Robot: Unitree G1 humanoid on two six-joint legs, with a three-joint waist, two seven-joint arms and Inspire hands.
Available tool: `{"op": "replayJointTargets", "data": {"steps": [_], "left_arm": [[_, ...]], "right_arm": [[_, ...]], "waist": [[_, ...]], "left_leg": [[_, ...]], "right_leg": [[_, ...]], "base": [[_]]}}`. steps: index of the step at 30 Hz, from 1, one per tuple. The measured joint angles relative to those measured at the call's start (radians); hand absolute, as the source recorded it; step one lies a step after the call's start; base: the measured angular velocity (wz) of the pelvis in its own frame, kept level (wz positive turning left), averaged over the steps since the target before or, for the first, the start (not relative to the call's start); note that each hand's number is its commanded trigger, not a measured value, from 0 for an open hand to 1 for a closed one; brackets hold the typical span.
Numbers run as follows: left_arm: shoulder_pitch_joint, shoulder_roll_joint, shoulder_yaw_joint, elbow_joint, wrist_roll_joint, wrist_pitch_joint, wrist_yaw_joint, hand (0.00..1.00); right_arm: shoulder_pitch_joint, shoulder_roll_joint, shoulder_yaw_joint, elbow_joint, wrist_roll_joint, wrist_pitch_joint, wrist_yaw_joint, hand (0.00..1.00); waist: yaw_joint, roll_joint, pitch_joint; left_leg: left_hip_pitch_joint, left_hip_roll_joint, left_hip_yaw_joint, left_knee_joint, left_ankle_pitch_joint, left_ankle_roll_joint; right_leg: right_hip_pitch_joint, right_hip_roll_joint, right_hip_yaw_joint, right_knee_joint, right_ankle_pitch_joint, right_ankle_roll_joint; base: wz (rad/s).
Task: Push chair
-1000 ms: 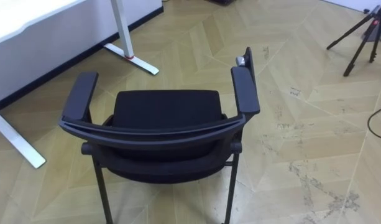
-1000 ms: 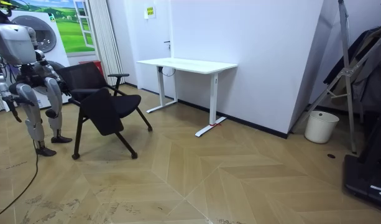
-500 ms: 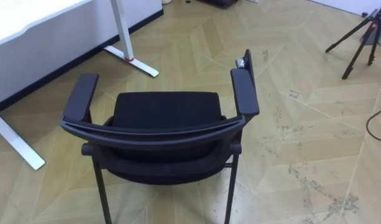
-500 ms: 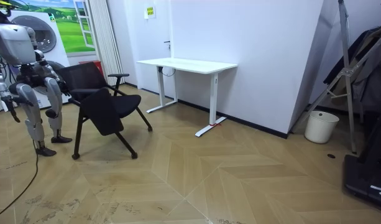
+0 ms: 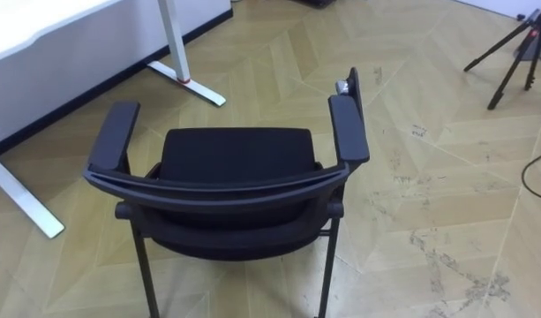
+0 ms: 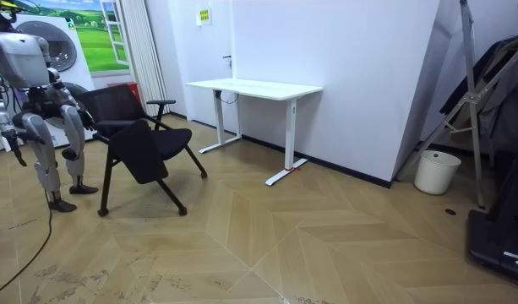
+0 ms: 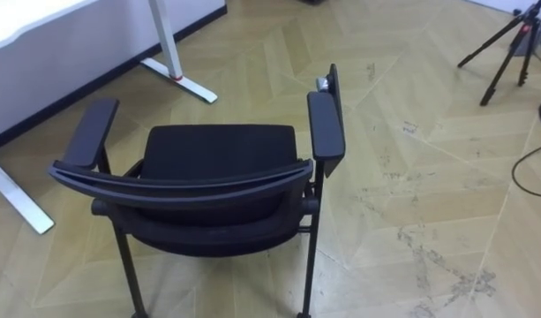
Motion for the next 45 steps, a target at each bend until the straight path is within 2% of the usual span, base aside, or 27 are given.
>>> {"op": "replayJointTargets", "data": {"steps": [6,11,15,20,26,32,36,37,40,42,45], "left_arm": [[0.031,0.0,0.0,0.001,0.002,0.009,0.003,0.0],[0.021,0.003,0.0,-0.002,0.002,0.013,0.001,0.0],[0.01,0.003,0.001,-0.002,0.001,-0.003,-0.002,0.0],[0.008,0.003,0.0,-0.022,-0.002,-0.023,0.002,0.0],[0.007,0.002,0.001,-0.049,-0.065,-0.082,0.003,0.0],[0.018,0.002,0.044,-0.056,-0.089,-0.099,0.001,0.0],[0.057,0.004,0.053,-0.084,-0.088,-0.136,0.001,0.0],[0.068,0.003,0.067,-0.092,-0.088,-0.139,0.001,0.0],[0.093,0.003,0.083,-0.144,-0.095,-0.141,0.003,0.0],[0.114,0.001,0.083,-0.188,-0.102,-0.146,0.003,0.0],[0.136,0.0,0.084,-0.232,-0.143,-0.169,0.013,0.0]], "right_arm": [[0.008,0.0,0.0,-0.005,0.005,0.0,-0.005,0.0],[0.0,0.0,-0.001,-0.005,-0.006,-0.003,-0.007,0.0],[-0.007,-0.001,0.001,-0.005,-0.006,-0.023,-0.005,0.0],[-0.006,-0.006,0.03,-0.005,-0.004,-0.025,-0.013,0.0],[-0.011,-0.015,0.04,-0.001,-0.005,-0.034,-0.015,0.0],[-0.019,-0.016,0.039,0.005,-0.036,-0.035,0.003,0.0],[-0.026,-0.016,0.04,0.003,-0.042,-0.045,0.002,0.0],[-0.032,-0.016,0.04,0.003,-0.049,-0.052,0.0,0.0],[-0.045,-0.027,0.04,0.003,-0.074,-0.063,-0.003,0.0],[-0.051,-0.039,0.039,0.002,-0.086,-0.073,-0.003,0.0],[-0.057,-0.055,0.038,-0.005,-0.102,-0.097,-0.004,0.0]], "waist": [[0.0,-0.001,-0.0005],[-0.002,0.001,-0.0008],[0.002,0.004,-0.0003],[0.004,0.003,0.0004],[0.01,0.002,0.0007],[0.056,-0.01,0.004],[0.09,-0.026,0.0047],[0.098,-0.025,0.0022],[0.114,-0.028,0.004],[0.122,-0.022,0.0049],[0.136,-0.013,0.0059]], "left_leg": [[-0.004,0.0,-0.003,0.002,-0.001,0.001],[-0.016,-0.001,-0.022,0.018,-0.005,0.003],[-0.015,-0.002,-0.029,0.019,-0.005,0.003],[-0.014,-0.003,-0.032,0.019,-0.005,0.003],[-0.013,-0.013,-0.042,0.018,-0.005,0.004],[-0.018,-0.016,-0.053,0.021,-0.006,0.006],[-0.042,-0.017,-0.079,0.035,-0.007,0.008],[-0.051,-0.019,-0.087,0.043,-0.008,0.009],[-0.07,-0.022,-0.117,0.061,-0.01,0.009],[-0.073,-0.028,-0.141,0.069,-0.01,0.009],[-0.074,-0.032,-0.162,0.069,-0.01,0.009]], "right_leg": [[0.001,-0.002,-0.005,0.0,-0.001,0.001],[0.002,-0.004,-0.018,0.002,-0.002,0.002],[0.007,-0.006,-0.028,0.001,-0.002,0.003],[0.012,-0.006,-0.03,0.001,-0.003,0.003],[0.016,-0.008,-0.036,0.002,-0.004,0.005],[0.013,-0.011,-0.045,0.001,-0.008,0.008],[0.01,-0.015,-0.069,0.001,-0.01,0.01],[0.009,-0.016,-0.079,0.001,-0.01,0.01],[0.011,-0.018,-0.117,0.002,-0.01,0.01],[0.015,-0.021,-0.135,0.002,-0.01,0.01],[0.023,-0.023,-0.144,0.002,-0.013,0.014]], "base": [[0.02],[0.1],[0.06],[0.01],[0.02],[0.06],[0.18],[0.2],[0.34],[0.35],[0.2]]}}
